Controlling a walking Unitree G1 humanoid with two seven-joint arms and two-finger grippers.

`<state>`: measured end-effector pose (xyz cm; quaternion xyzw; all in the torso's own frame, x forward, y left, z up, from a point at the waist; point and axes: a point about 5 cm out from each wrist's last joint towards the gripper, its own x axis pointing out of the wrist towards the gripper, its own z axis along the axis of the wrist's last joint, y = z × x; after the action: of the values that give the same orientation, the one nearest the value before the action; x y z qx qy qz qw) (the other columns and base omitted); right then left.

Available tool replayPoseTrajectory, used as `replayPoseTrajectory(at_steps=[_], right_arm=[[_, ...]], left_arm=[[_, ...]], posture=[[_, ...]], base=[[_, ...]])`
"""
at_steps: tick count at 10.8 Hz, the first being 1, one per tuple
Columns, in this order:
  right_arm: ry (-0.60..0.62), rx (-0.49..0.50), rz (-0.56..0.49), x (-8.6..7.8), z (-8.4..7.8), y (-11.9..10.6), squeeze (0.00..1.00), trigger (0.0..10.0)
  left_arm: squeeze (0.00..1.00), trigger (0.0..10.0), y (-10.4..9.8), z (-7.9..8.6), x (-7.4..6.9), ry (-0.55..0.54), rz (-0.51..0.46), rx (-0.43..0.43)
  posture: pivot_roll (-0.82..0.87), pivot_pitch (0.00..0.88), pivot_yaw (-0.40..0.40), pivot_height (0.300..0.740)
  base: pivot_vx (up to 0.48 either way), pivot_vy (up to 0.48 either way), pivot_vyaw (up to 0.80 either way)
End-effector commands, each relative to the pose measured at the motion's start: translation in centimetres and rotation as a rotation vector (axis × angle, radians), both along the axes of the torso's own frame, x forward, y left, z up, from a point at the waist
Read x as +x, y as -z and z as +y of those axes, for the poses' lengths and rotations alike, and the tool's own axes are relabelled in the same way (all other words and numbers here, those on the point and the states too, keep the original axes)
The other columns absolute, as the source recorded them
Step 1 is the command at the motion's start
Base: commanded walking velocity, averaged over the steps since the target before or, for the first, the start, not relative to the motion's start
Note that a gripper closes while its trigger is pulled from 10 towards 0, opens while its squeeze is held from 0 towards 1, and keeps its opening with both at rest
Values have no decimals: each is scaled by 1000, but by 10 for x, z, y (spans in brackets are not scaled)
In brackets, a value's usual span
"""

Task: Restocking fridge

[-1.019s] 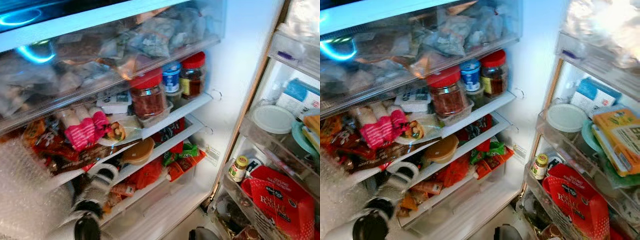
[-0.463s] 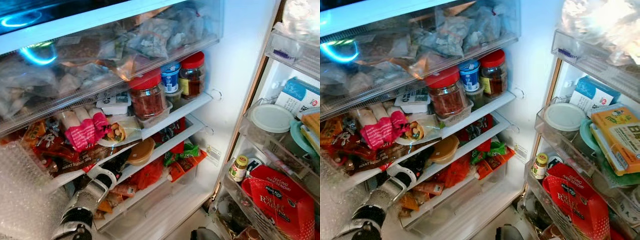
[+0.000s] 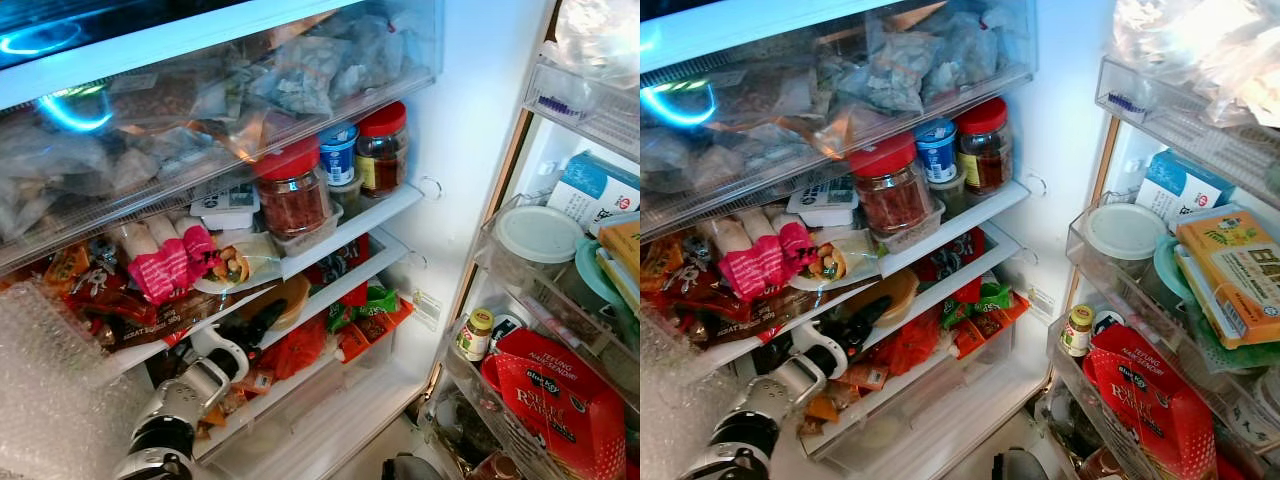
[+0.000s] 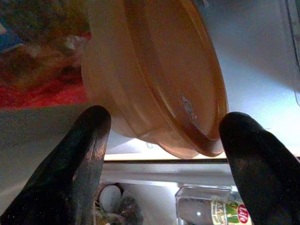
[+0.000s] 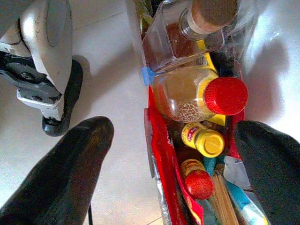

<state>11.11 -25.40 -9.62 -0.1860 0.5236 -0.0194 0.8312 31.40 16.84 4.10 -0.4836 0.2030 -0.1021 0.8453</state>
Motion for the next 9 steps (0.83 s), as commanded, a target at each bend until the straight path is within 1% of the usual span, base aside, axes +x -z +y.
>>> replayPoseTrajectory(at_steps=[1,2,4,5,6,7,8,9], right_arm=[[1,15,5,-1,4,1,0,10000],[-4,15,6,0,4,1,0,10000],[-9,13,6,0,3,1,0,10000],[-8,12,6,0,3,1,0,10000],[-9,11,5,0,3,1,0,10000],[-4,12,5,0,3,1,0,10000],[-1,13,4,0,3,1,0,10000],[0,13,4,0,3,1,0,10000]], left_arm=[[0,10000,-5,1,5,-24,-26,-4],[0,10000,-11,-2,13,-65,-56,-31],[0,10000,-11,-7,19,-124,-59,-70],[0,10000,-11,-8,20,-136,-57,-69],[0,10000,-10,-11,22,-145,-45,-66],[0,10000,-10,-12,22,-124,-41,-48],[0,10000,-8,-12,20,-106,-45,-34],[0,10000,-5,-7,15,-87,-59,4]], posture=[[-291,0,86,653],[-289,0,82,653],[-294,0,79,653],[-296,0,77,653],[-299,0,79,653],[-308,0,83,653],[-308,0,83,653],[-298,0,84,653]], base=[[0,0,0],[0,0,0],[0,0,0],[0,0,0],[0,0,0],[0,0,0],[0,0,0],[0,0,0]])
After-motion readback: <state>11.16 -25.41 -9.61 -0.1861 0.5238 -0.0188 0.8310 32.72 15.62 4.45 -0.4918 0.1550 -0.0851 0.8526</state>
